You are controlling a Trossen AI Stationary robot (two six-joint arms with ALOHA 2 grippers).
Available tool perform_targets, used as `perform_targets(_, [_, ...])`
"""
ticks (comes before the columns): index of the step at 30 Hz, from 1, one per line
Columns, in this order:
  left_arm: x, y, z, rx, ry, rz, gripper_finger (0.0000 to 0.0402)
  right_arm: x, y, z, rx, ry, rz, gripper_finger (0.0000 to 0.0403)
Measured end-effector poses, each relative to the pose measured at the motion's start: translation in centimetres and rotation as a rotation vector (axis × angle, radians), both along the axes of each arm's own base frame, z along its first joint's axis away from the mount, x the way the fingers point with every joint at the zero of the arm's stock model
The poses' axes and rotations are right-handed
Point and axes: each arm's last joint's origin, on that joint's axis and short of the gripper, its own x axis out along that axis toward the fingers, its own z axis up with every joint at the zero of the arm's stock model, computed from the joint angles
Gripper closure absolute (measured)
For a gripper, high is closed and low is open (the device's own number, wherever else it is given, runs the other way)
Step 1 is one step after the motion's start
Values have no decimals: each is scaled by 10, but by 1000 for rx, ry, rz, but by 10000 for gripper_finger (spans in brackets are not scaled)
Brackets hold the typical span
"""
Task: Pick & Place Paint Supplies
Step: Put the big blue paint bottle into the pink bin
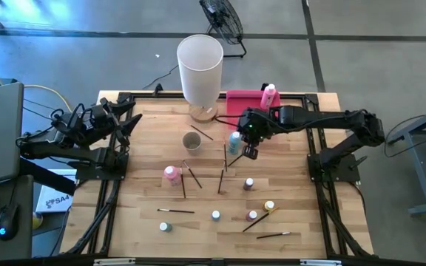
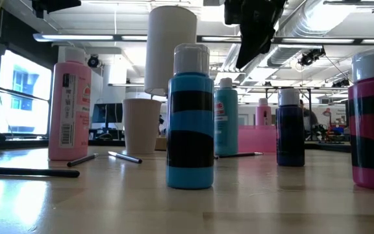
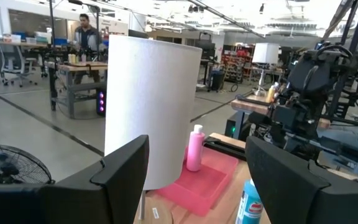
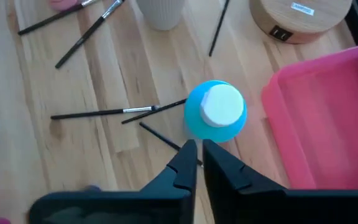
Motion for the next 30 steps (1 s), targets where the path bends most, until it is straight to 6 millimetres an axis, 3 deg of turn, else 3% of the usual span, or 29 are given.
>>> perform_targets(14, [0, 0, 0, 0, -1, 0, 140, 10, -1, 4, -15, -103, 23, 142])
perform_targets(18, [0, 0, 0, 0, -1, 0, 140, 13, -3, 2, -34, -98, 11, 128])
perform_targets(30, [0, 0, -2, -17, 14, 0, 140, 29, -22, -22, 5, -55, -14, 137])
